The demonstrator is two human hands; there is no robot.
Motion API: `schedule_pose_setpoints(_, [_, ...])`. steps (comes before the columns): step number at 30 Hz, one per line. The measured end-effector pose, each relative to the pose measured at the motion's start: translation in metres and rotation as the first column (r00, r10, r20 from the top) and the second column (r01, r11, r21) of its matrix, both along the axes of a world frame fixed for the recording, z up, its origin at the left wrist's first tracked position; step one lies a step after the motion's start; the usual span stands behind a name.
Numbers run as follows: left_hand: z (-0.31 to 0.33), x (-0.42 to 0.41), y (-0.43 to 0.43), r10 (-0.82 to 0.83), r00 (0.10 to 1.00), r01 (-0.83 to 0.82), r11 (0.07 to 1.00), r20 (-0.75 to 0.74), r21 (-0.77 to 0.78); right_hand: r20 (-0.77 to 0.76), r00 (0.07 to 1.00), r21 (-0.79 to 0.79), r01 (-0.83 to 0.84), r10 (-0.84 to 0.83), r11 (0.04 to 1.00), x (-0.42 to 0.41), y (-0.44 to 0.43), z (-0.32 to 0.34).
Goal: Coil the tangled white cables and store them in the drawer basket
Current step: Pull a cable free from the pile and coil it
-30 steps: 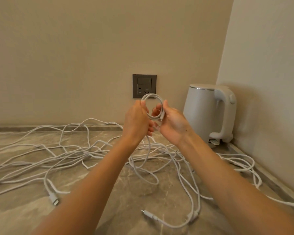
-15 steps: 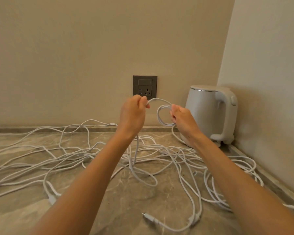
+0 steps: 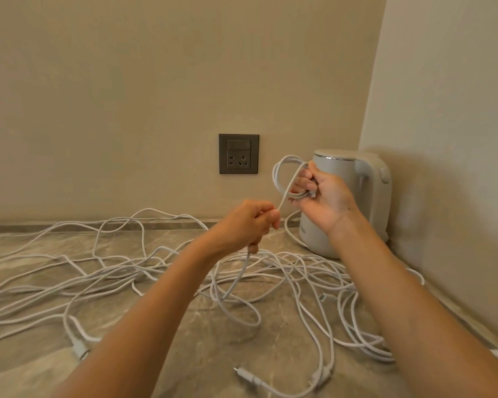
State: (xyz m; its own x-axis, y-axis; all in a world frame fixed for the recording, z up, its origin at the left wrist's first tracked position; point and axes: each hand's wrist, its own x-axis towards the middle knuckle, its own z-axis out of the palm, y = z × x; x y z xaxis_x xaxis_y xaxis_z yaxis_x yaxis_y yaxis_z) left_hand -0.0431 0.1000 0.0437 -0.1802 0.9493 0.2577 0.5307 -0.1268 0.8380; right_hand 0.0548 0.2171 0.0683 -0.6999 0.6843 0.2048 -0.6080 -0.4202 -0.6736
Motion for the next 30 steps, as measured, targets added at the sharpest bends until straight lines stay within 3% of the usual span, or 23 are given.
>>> schedule_pose_setpoints(4, [-0.003, -0.006, -0.002, -0.056, 0.997, 0.062, 0.991, 0.051, -0.122, 0.059, 0.991, -0.084, -0.115, 0.120, 0.990, 0.009, -0.002, 0.005])
schedule_pose_setpoints(8, [-0.008, -0.016, -0.005, -0.053, 0.974, 0.109, 0.963, 0.222, -0.246, 0.139, 0.952, -0.135, -0.256, 0.274, 0.957, 0.010, -0.005, 0.003])
schedule_pose_setpoints(11, [-0.011, -0.022, -0.005, -0.022, 0.922, 0.122, 0.964, 0.388, -0.236, 0.202, 0.881, -0.118, -0.412, 0.428, 0.904, 0.008, -0.006, -0.005])
schedule_pose_setpoints(13, [-0.011, -0.022, -0.003, 0.051, 0.907, 0.051, 0.972, 0.417, -0.230, 0.326, 0.820, -0.059, -0.480, 0.471, 0.875, 0.008, -0.009, -0.009])
schedule_pose_setpoints(19, [-0.009, -0.021, 0.002, 0.288, 0.936, -0.227, 0.934, 0.204, -0.277, 0.702, 0.634, 0.121, -0.555, 0.324, 0.823, 0.004, -0.012, -0.014])
schedule_pose_setpoints(25, [-0.008, -0.026, 0.001, 0.271, 0.957, -0.228, 0.925, 0.106, -0.305, 0.839, 0.512, 0.187, -0.585, 0.181, 0.789, -0.002, -0.018, -0.020])
schedule_pose_setpoints(30, [-0.005, -0.024, 0.000, 0.313, 0.950, -0.306, 0.933, 0.006, -0.191, 0.884, 0.461, 0.252, -0.597, 0.069, 0.762, -0.006, -0.025, -0.023])
